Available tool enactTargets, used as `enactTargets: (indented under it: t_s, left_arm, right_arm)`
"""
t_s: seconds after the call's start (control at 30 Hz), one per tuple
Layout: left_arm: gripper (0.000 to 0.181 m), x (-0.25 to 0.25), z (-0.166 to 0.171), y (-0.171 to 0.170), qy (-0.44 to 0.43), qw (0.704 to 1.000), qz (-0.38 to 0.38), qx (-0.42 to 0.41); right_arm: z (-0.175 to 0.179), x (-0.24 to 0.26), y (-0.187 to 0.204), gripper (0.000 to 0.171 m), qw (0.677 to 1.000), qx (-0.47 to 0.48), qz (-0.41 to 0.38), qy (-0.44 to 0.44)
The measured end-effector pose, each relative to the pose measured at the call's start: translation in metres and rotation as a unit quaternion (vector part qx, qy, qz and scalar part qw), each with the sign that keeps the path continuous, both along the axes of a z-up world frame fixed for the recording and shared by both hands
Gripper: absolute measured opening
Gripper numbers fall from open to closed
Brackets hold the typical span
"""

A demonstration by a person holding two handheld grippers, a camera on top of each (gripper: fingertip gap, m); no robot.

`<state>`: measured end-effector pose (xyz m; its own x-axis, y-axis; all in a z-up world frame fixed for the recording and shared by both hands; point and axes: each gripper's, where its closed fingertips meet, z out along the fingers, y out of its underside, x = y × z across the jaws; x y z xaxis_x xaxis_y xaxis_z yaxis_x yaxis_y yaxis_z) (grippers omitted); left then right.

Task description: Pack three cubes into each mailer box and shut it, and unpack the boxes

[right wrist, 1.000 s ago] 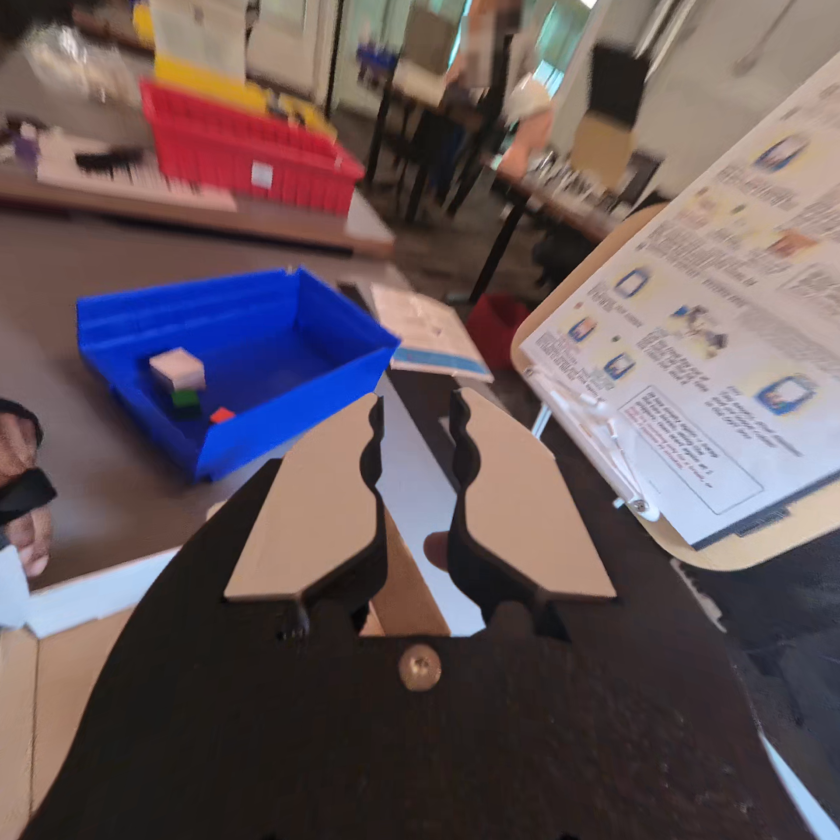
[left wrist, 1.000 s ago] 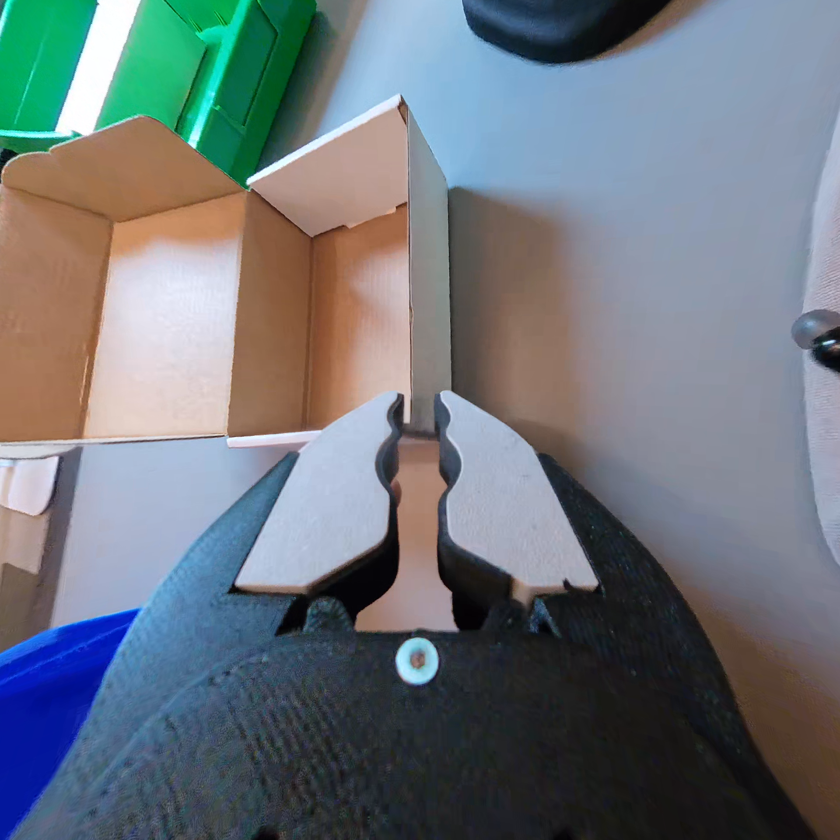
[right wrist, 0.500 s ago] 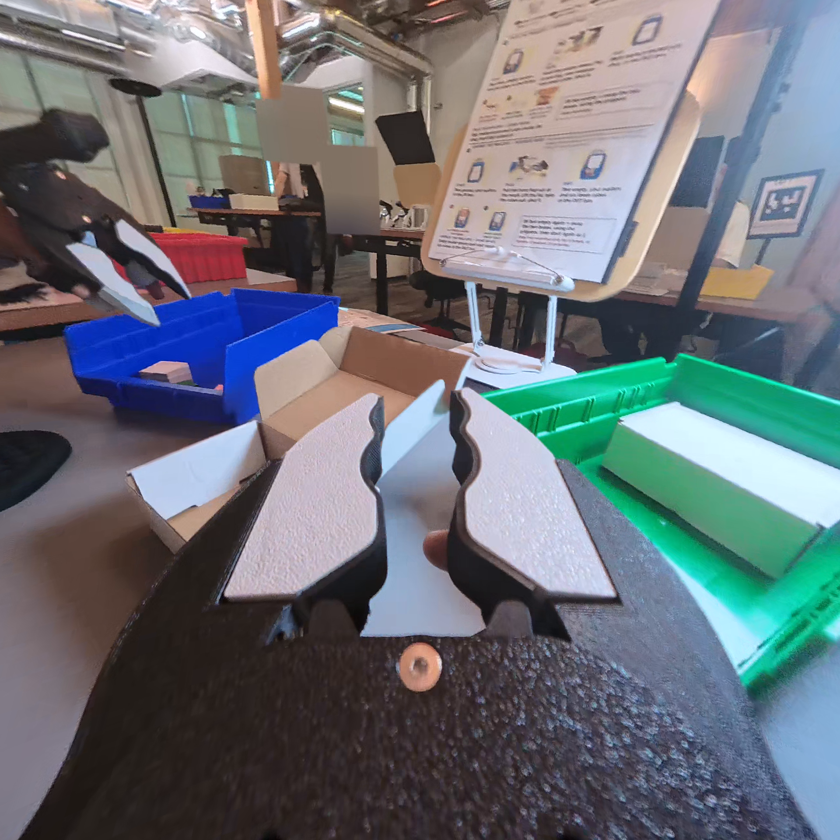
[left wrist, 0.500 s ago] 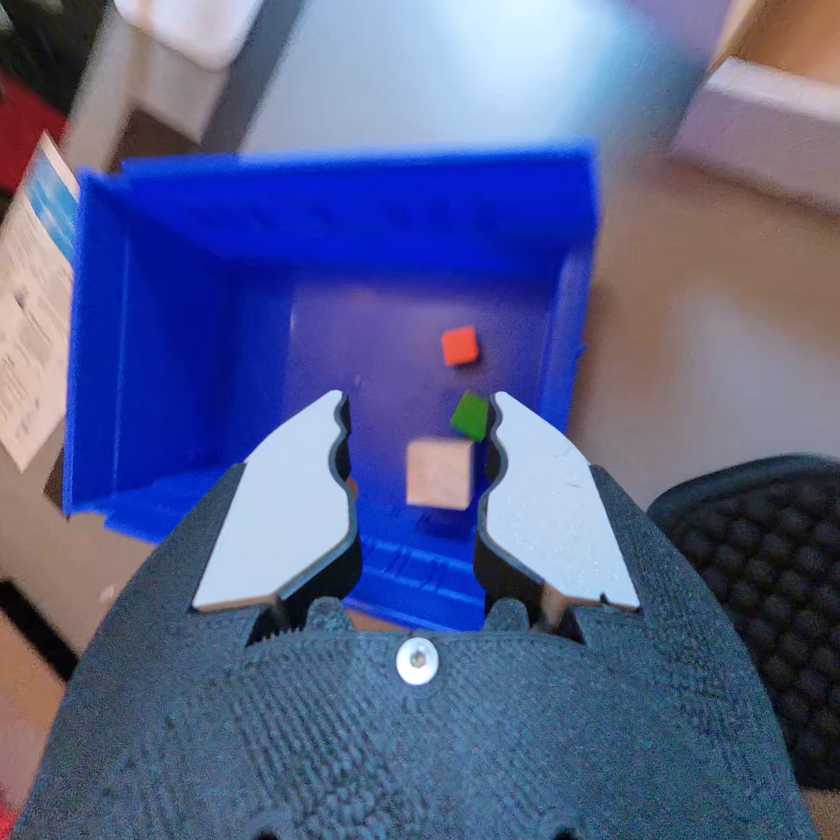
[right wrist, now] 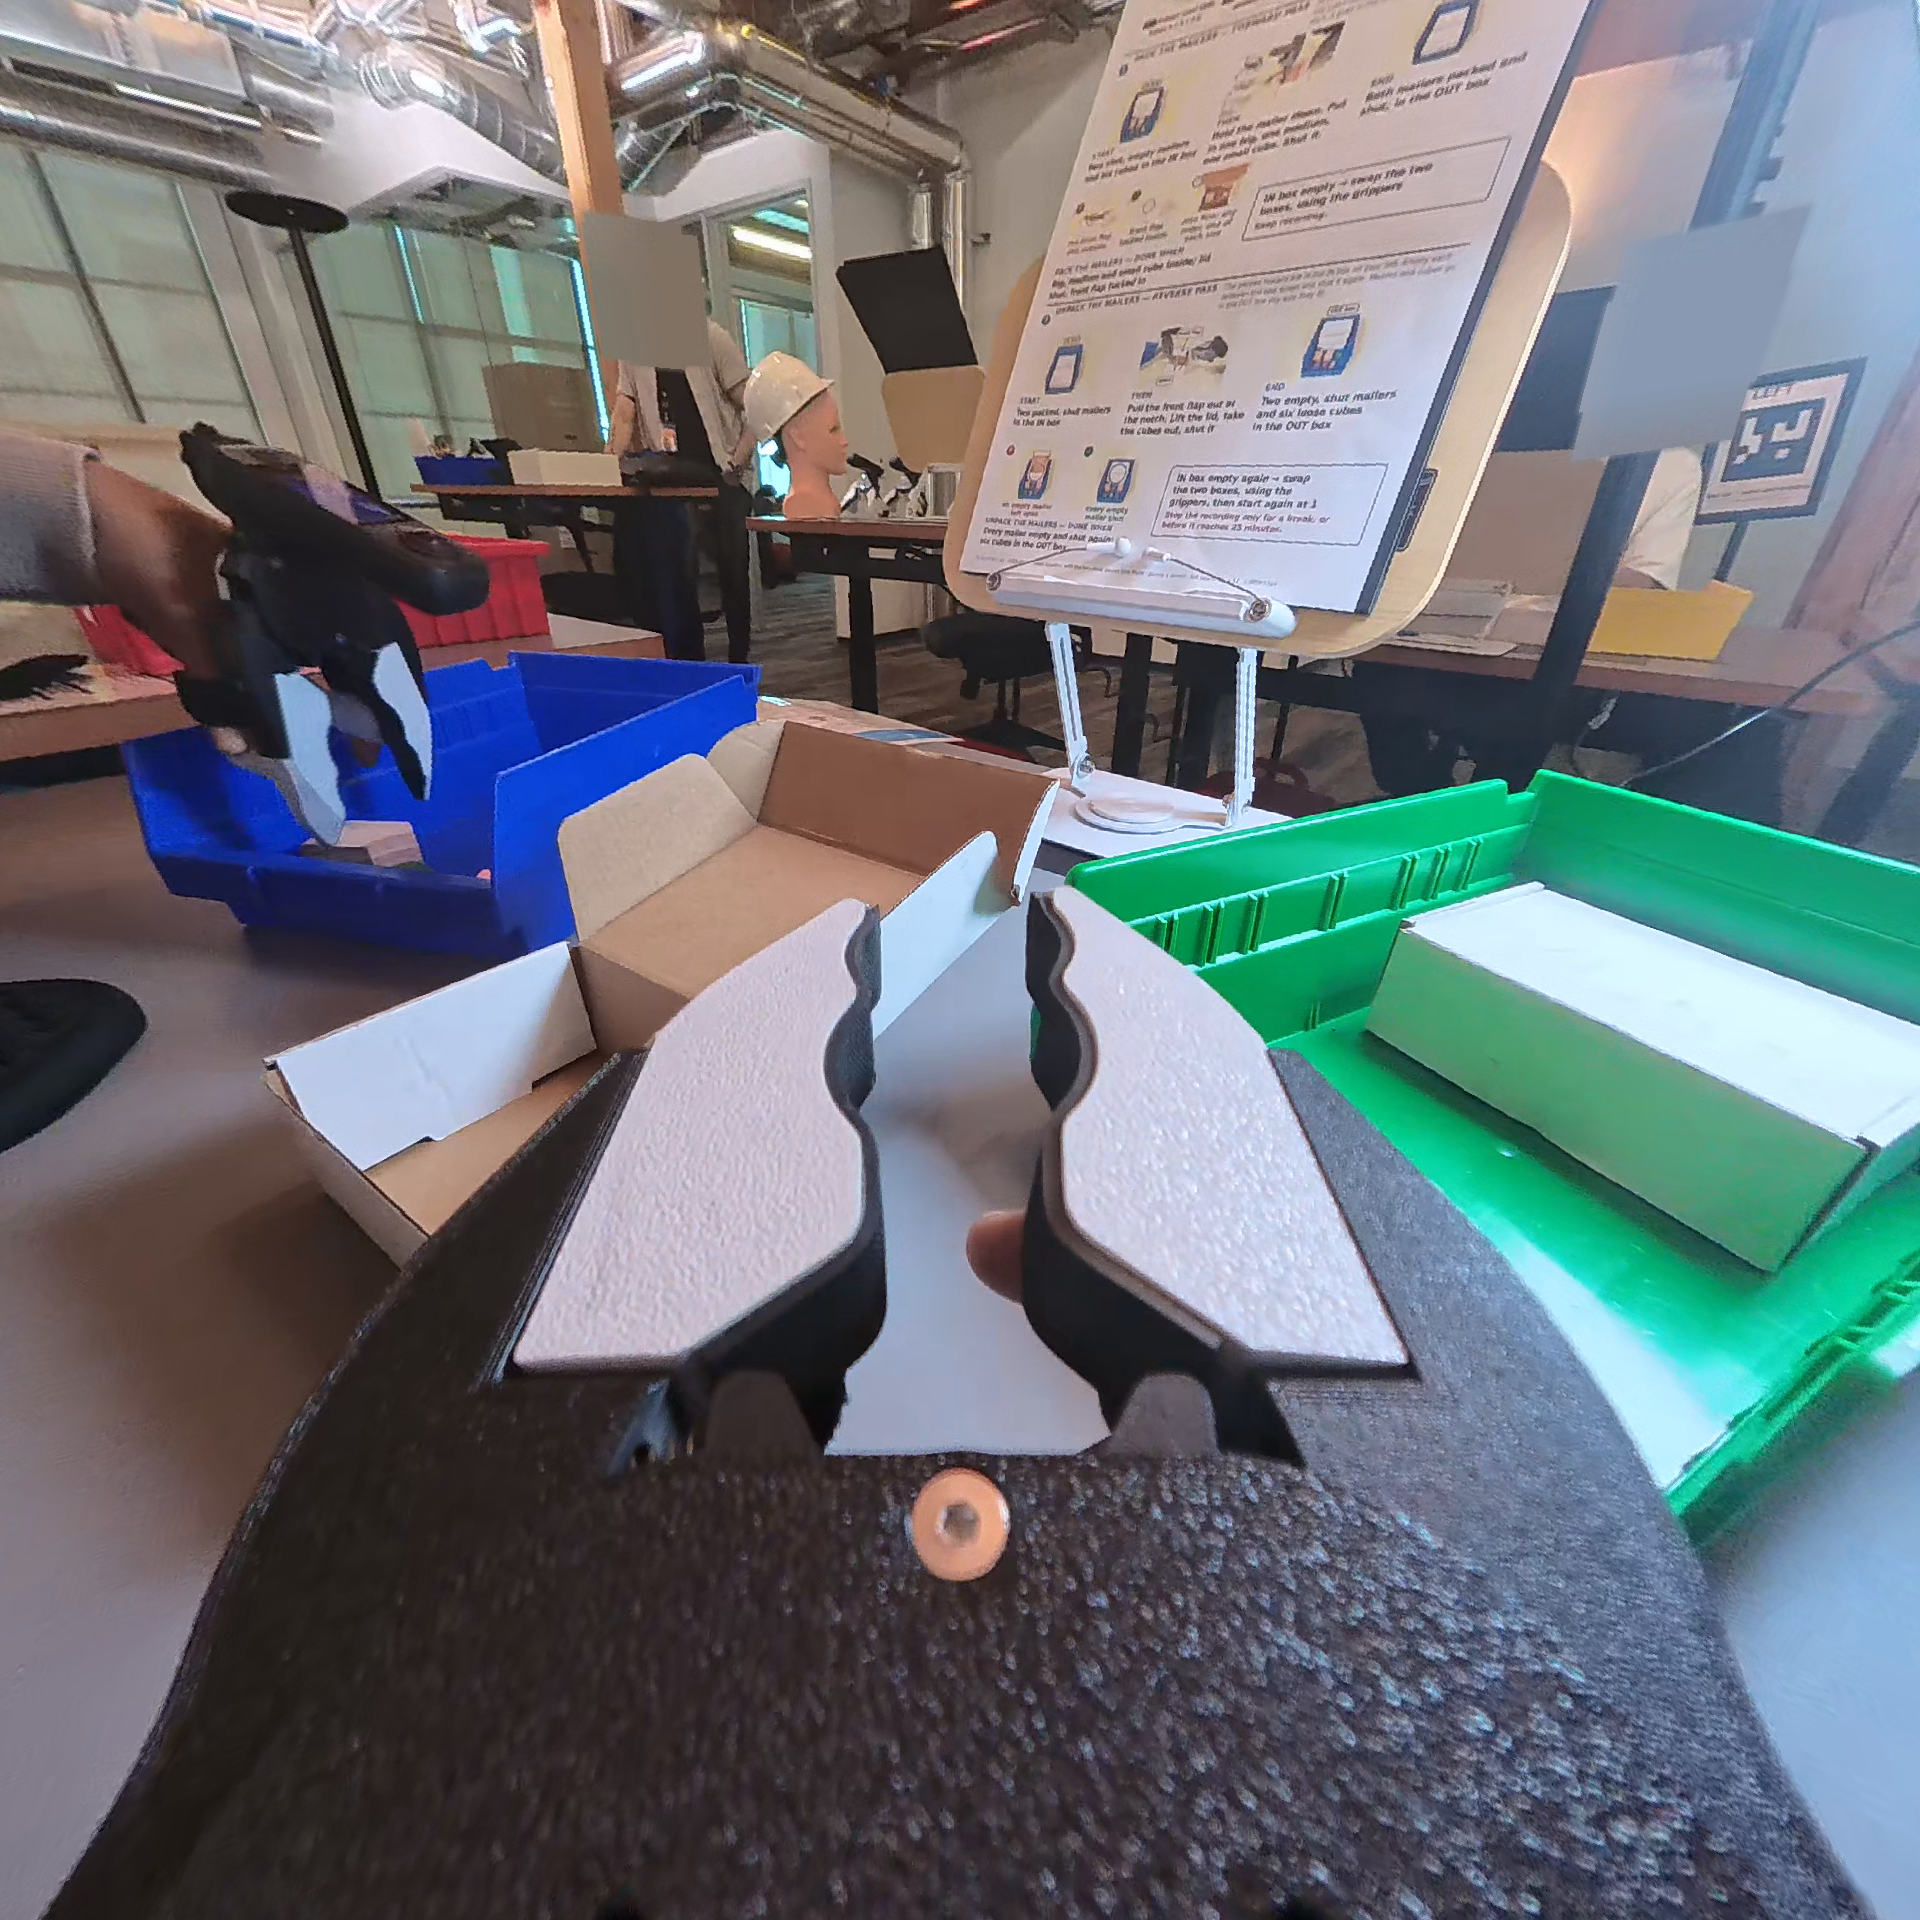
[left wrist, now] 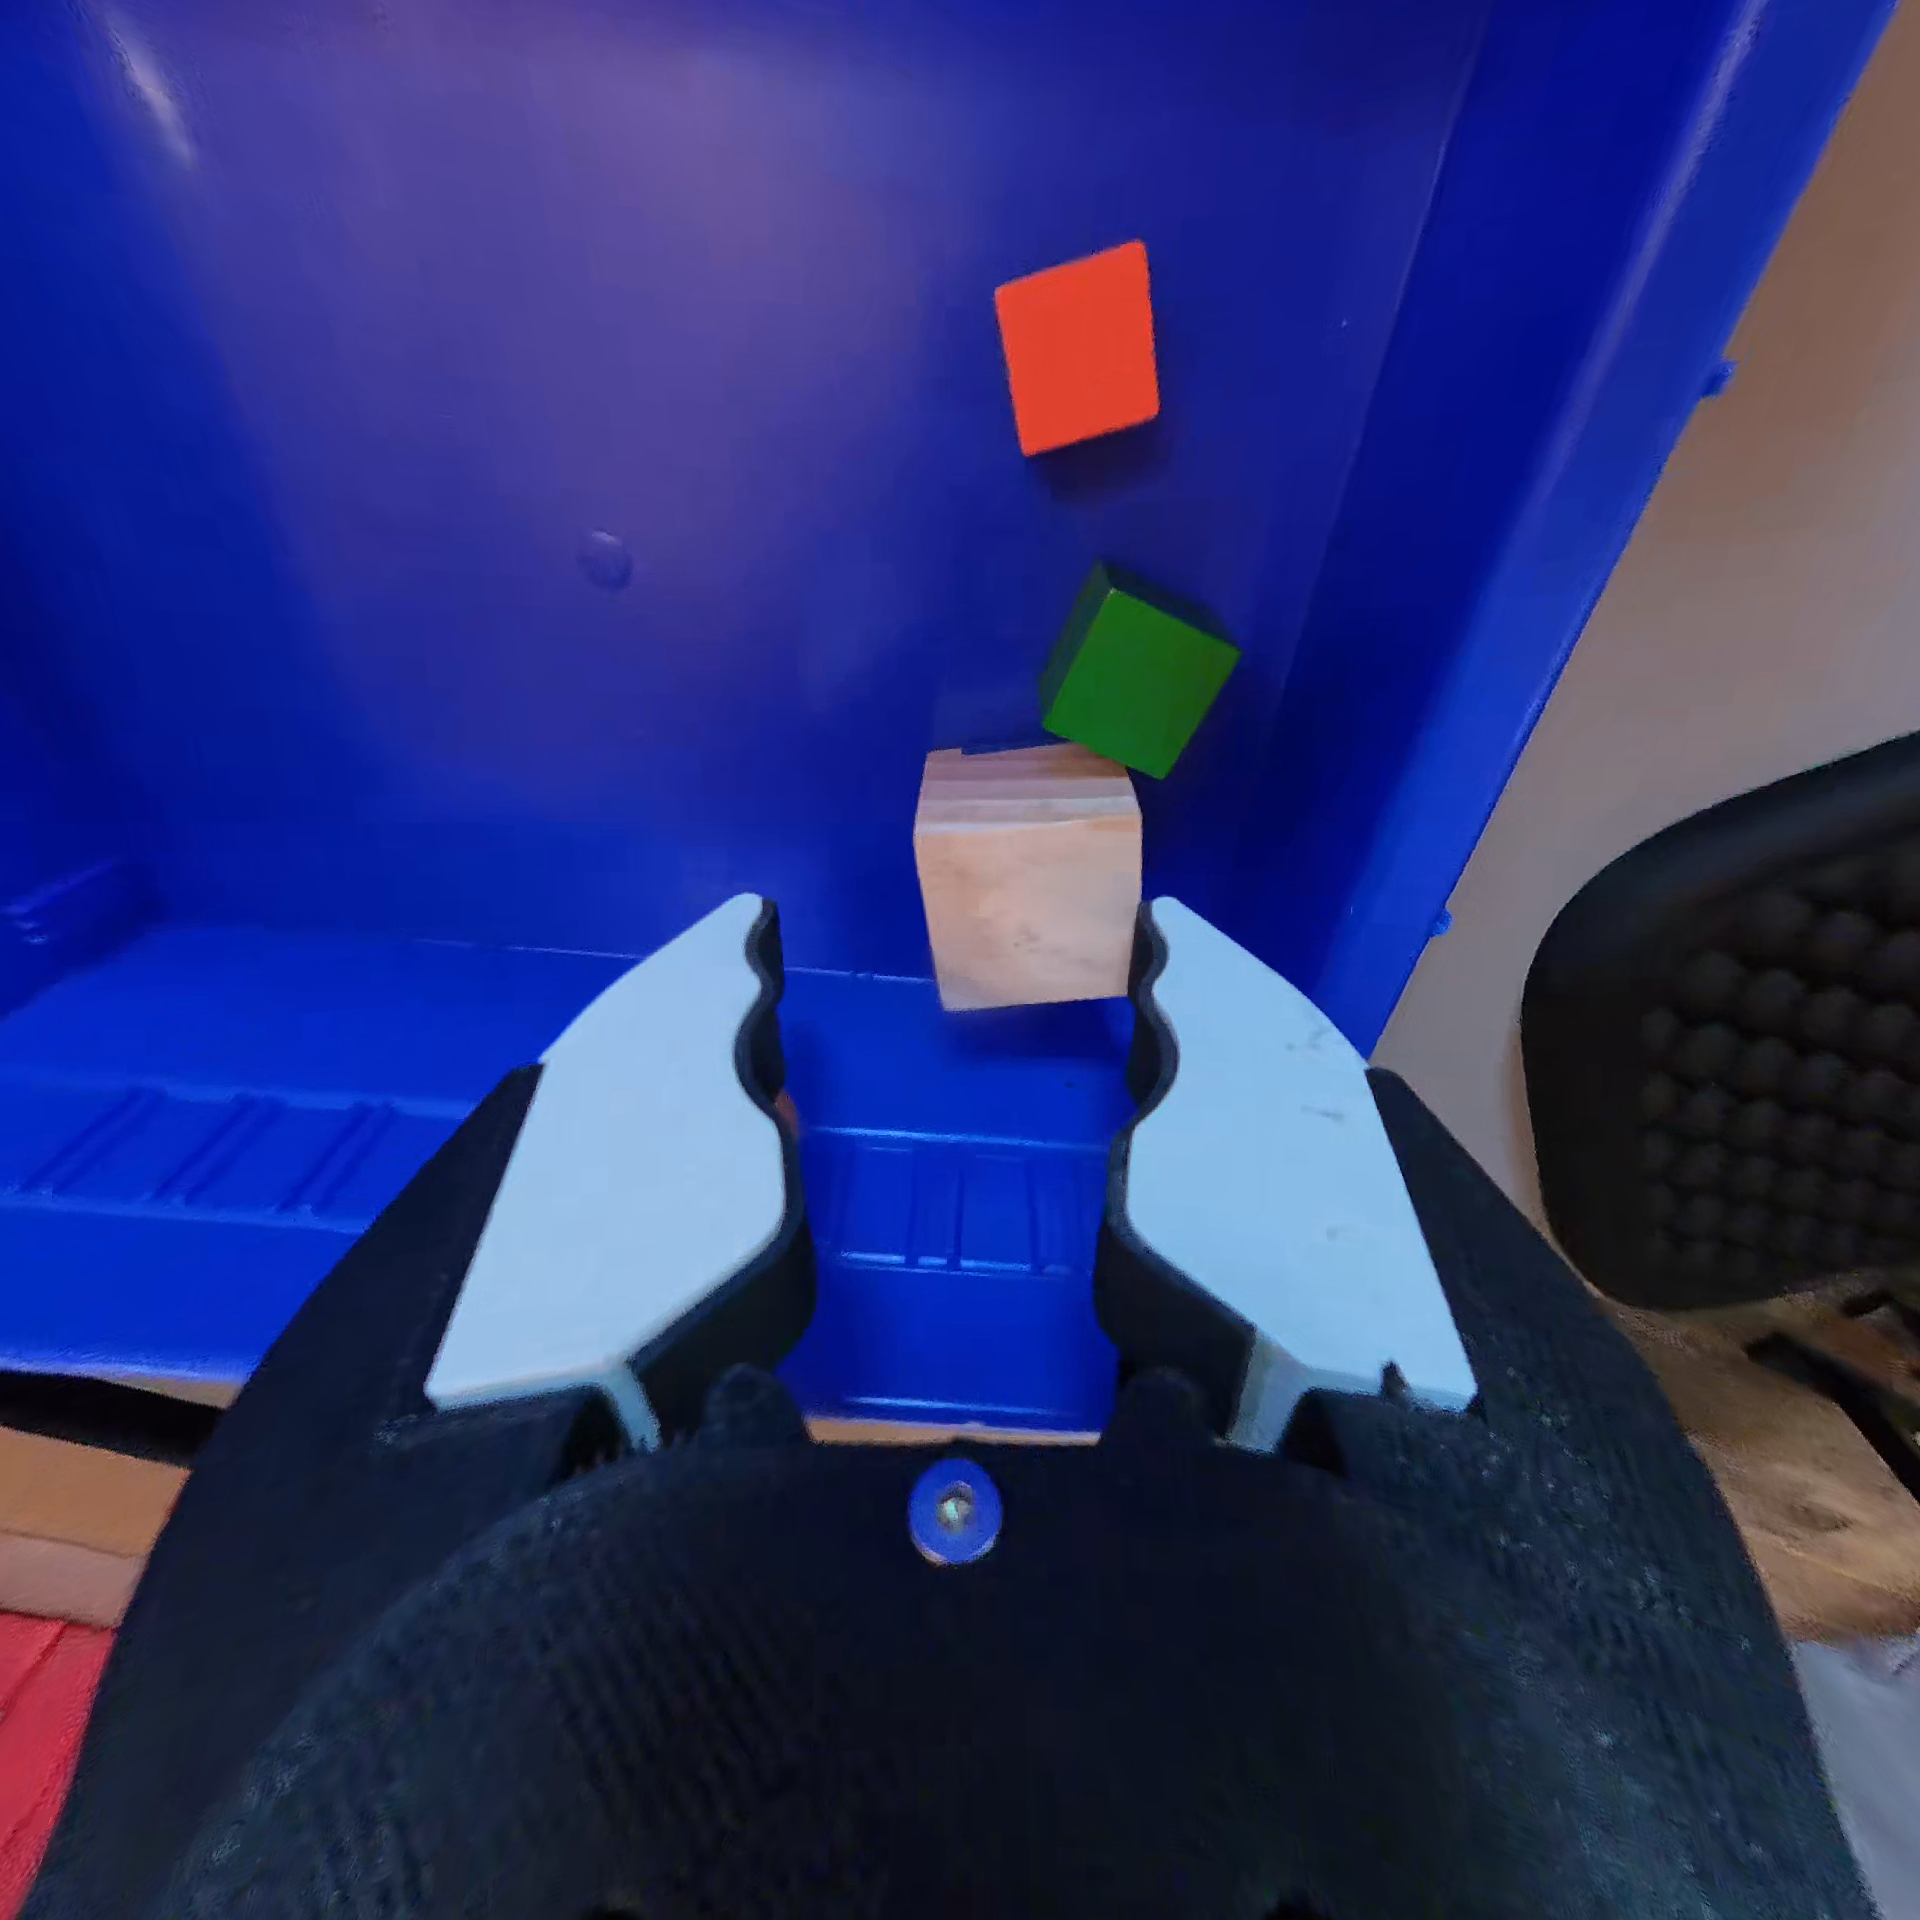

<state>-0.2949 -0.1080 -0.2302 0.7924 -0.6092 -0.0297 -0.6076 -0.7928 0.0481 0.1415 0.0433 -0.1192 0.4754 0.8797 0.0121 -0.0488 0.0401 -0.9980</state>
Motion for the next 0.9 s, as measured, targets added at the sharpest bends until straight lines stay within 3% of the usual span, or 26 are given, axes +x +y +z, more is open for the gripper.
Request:
enactTargets:
  t_s: [0.1, 0.23, 0.43, 0.63, 0.9]
  left_arm:
    - [0.064, 0.005, -0.007, -0.006, -0.007, 1.000, -0.002, -0.017]
    - [0.045, 0.000, -0.015, -0.005, 0.043, 0.999, -0.019, -0.016]
    - [0.044, 0.013, 0.068, 0.033, 0.037, 0.992, -0.012, 0.121]
    - [0.044, 0.097, 0.127, 0.044, -0.003, 0.976, -0.103, 0.191]
    - [0.045, 0.230, 0.112, 0.034, -0.071, 0.957, -0.243, 0.140]
  right_arm:
    - [0.001, 0.002, 0.001, 0.026, 1.000, -0.005, 0.000, 0.004]
    - [0.000, 0.002, 0.001, 0.026, 1.000, -0.008, 0.000, 0.003]
    - [-0.003, -0.003, -0.004, 0.026, 1.000, 0.003, 0.009, -0.015]
    - [-0.015, -0.021, -0.031, 0.033, 0.993, 0.028, 0.078, -0.080]
    - [-0.049, -0.040, -0.067, 0.053, 0.966, -0.031, 0.159, -0.202]
